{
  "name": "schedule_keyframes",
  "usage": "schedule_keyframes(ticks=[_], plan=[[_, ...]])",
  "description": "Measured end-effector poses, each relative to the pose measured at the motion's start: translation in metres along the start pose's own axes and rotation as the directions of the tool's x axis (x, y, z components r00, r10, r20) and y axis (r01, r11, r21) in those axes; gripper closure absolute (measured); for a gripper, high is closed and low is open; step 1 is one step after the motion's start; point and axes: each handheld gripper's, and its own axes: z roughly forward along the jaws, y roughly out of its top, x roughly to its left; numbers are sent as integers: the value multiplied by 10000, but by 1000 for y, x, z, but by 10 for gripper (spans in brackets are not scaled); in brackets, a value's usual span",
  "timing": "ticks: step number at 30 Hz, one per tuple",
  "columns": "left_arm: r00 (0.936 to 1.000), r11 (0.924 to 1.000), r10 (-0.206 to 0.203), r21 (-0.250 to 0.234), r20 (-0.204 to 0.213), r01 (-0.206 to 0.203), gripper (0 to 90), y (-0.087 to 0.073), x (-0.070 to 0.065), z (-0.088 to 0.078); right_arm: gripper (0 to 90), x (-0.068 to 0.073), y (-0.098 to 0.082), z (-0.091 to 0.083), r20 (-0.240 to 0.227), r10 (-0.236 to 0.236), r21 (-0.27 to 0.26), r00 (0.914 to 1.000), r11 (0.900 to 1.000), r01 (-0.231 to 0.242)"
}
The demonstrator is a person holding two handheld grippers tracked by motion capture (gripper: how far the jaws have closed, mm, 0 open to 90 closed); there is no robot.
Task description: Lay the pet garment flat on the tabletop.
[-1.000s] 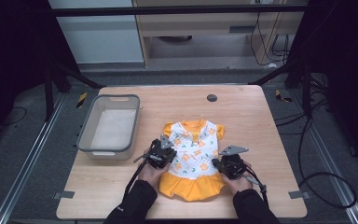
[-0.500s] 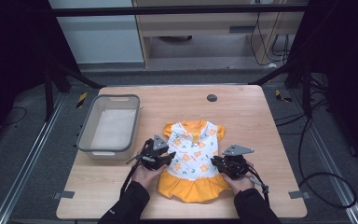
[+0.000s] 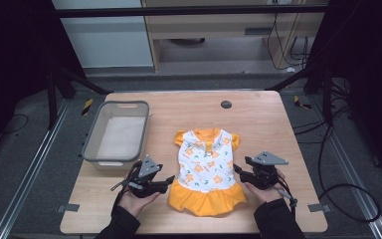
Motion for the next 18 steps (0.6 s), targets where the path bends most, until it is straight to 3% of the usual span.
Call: schedule_keyframes(ticks=[7,14,16,18], plan=[[9988,9987,-445,231,-194,450,310,-29,12,-22,300,-14,-5,-10,358,262,-95,9990,9996,-258],[9974,9982,-580,110,-430,586,277,-42,18,-38,245,-28,-11,-24,574,741,-217,9956,9971,-730],[9961,9985,-533,82,-709,541,259,-47,23,-42,235,-33,-14,-27,605,965,-257,9935,9951,-951],[9914,9966,-794,150,-1043,814,241,-54,31,-46,218,-38,-19,-29,791,1092,-187,9909,9940,-1080]])
